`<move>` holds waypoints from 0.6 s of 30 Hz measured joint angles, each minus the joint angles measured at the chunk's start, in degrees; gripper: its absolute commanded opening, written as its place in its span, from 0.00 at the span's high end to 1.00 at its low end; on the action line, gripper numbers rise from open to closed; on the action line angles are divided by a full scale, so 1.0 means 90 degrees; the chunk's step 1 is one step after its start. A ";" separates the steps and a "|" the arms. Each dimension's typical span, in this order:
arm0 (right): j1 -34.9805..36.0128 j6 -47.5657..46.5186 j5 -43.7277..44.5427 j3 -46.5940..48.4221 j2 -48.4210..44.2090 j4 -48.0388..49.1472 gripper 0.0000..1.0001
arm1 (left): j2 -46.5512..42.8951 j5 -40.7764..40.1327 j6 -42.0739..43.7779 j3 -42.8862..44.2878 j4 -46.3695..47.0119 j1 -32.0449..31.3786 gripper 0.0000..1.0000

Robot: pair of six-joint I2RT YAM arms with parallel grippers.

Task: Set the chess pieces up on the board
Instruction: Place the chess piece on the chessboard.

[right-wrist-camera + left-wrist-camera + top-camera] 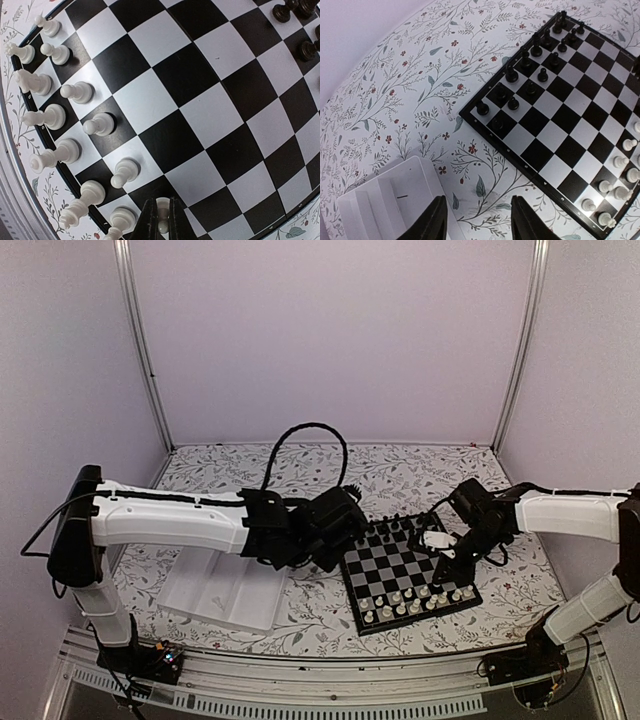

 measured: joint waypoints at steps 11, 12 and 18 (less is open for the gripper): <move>0.0092 0.0002 -0.0002 -0.0039 0.0160 0.0029 0.88 | 0.0049 0.0007 -0.0083 0.0000 -0.0066 0.0066 0.54; 0.0092 -0.0002 -0.0005 -0.0039 0.0160 0.0036 0.87 | 0.0058 0.0007 -0.0085 0.0000 -0.0068 0.0070 0.54; 0.0092 0.0010 -0.0005 -0.0039 0.0163 0.0039 0.79 | 0.0085 0.0029 -0.0114 0.0000 -0.0087 0.0078 0.54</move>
